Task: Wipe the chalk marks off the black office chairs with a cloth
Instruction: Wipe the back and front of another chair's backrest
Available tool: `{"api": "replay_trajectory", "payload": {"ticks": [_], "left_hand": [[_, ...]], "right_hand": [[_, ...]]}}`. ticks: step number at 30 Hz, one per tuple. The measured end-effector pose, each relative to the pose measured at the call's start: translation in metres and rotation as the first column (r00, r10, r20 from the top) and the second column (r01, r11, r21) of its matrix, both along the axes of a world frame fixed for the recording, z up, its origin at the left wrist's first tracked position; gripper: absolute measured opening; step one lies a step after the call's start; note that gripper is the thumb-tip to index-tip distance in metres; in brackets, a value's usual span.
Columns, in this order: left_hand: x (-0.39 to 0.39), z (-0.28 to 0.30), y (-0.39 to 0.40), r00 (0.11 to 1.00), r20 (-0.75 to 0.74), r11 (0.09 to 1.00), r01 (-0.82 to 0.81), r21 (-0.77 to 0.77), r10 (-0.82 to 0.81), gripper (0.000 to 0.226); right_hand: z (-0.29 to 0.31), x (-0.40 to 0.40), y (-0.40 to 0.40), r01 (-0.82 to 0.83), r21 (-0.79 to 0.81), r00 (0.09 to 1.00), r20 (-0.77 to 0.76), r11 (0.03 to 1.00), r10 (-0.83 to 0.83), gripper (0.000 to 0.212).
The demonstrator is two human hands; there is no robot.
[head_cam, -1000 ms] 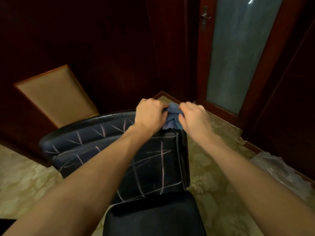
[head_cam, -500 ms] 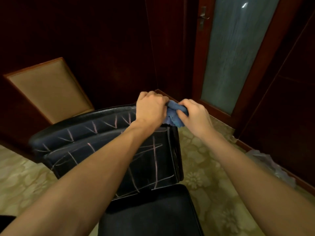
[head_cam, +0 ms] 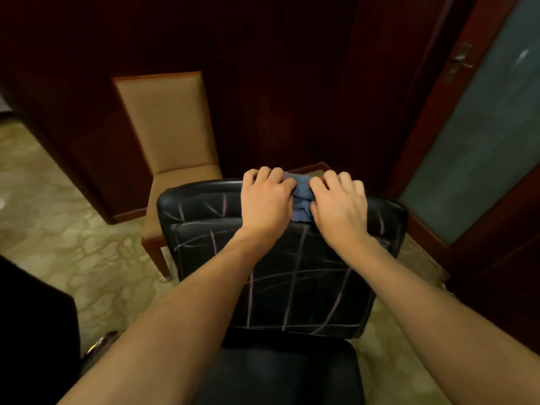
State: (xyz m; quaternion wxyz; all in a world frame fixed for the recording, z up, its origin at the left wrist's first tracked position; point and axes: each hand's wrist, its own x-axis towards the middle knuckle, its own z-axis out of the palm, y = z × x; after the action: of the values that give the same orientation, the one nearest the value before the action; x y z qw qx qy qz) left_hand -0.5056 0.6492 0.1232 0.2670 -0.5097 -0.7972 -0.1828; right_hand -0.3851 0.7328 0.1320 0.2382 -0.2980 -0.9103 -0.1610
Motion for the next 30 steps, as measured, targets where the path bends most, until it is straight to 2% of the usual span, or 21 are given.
{"api": "replay_trajectory", "payload": {"ticks": [6, 10, 16, 19, 22, 26, 30], "left_hand": [[-0.085, -0.004, -0.073, 0.996, -0.004, 0.996, -0.087, 0.034, 0.087, 0.014], [-0.143, -0.013, -0.137, 0.970, -0.006, 0.970, -0.241, 0.001, 0.241, 0.015], [-0.181, -0.047, -0.200, 0.911, 0.148, 0.921, -0.370, -0.121, 0.386, 0.014], [-0.182, -0.053, -0.198, 0.898, 0.247, 0.930, -0.343, -0.130, 0.365, 0.016], [-0.172, -0.049, -0.181, 0.913, 0.270, 0.952, -0.286, -0.110, 0.306, 0.018], [-0.150, -0.044, -0.155, 0.949, 0.231, 0.977, -0.203, -0.071, 0.214, 0.025], [-0.115, -0.038, -0.117, 0.973, 0.174, 0.983, -0.133, -0.124, 0.154, 0.022]], "right_hand": [[0.001, -0.093, -0.056, -0.204, 0.043, 0.979, 0.016, 0.978, 0.203, 0.020], [-0.004, -0.161, -0.108, -0.350, 0.017, 0.935, 0.066, 0.937, 0.348, 0.020], [-0.028, -0.219, -0.166, -0.415, 0.003, 0.896, 0.175, 0.910, 0.408, 0.025], [-0.032, -0.223, -0.165, -0.406, 0.029, 0.898, 0.197, 0.913, 0.393, 0.021], [-0.030, -0.214, -0.151, -0.409, 0.065, 0.901, 0.190, 0.910, 0.391, 0.015], [-0.028, -0.182, -0.119, -0.379, 0.083, 0.913, 0.196, 0.922, 0.358, 0.014], [-0.023, -0.137, -0.083, -0.323, 0.068, 0.928, 0.216, 0.944, 0.302, 0.021]]}}
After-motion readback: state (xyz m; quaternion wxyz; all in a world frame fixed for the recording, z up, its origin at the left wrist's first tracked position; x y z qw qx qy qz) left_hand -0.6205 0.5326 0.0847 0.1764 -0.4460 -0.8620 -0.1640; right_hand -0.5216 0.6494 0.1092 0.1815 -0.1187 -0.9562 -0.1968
